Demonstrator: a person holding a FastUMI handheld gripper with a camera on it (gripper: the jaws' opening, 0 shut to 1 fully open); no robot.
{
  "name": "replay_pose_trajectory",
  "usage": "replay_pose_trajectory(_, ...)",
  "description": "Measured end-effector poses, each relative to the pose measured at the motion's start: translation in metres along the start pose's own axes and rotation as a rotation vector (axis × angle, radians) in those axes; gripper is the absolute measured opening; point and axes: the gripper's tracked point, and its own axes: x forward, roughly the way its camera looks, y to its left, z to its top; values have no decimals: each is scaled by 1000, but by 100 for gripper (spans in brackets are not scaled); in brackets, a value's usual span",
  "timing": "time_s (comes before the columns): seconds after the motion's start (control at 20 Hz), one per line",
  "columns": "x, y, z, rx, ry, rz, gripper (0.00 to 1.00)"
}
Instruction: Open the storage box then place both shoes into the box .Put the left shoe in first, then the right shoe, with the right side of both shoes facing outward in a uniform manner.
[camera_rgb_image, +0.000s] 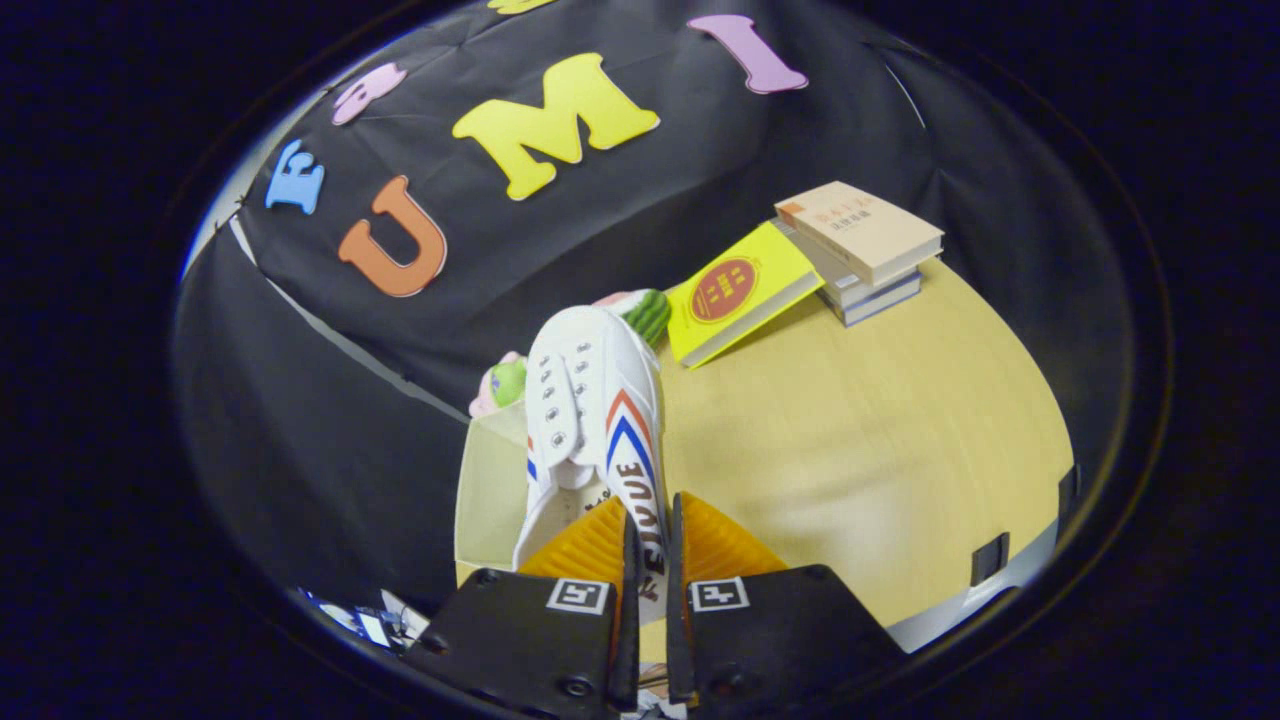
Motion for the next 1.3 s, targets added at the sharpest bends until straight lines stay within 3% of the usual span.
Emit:
replay_pose_trajectory(0.65,31,150,-40,85,-53,91,16)
replay_pose_trajectory(0.85,58,164,-57,75,-52,85,16)
replay_pose_trajectory(1.3,124,139,-87,103,-66,-40,17)
